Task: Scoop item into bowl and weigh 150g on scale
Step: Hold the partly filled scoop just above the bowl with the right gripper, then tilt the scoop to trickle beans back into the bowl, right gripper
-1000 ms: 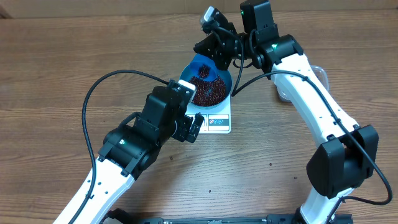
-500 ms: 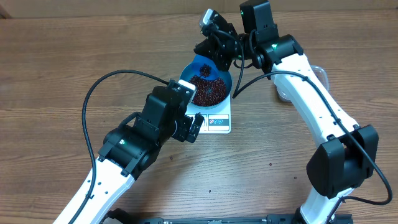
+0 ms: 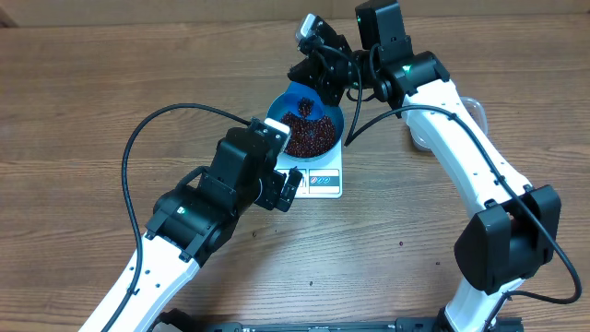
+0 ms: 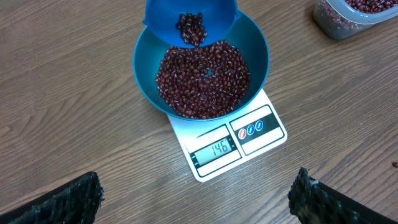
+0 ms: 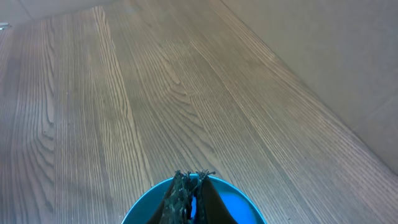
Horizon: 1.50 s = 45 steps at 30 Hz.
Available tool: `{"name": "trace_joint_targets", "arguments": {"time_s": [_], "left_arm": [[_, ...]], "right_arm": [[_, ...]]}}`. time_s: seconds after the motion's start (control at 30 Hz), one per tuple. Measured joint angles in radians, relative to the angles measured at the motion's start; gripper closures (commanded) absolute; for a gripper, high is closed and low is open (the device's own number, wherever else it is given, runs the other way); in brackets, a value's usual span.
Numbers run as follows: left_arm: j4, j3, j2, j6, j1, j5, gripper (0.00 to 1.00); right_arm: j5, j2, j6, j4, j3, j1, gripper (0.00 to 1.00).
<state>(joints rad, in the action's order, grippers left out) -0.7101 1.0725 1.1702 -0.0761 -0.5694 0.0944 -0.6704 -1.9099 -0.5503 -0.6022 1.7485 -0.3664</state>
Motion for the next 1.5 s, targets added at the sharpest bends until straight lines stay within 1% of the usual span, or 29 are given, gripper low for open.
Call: {"name": "trace_joint_targets", "arguments": {"time_s": [1.3, 1.5], "left_arm": [[0.000, 0.000, 0.009, 0.000, 0.000, 0.000, 0.00], [0.000, 0.000, 0.009, 0.000, 0.000, 0.000, 0.01]], "right_arm": [[0.024, 0.000, 0.000, -0.018, 0.000, 0.000, 0.96], [0.055, 0.000, 0.000, 0.000, 0.000, 0.000, 0.96]]}}
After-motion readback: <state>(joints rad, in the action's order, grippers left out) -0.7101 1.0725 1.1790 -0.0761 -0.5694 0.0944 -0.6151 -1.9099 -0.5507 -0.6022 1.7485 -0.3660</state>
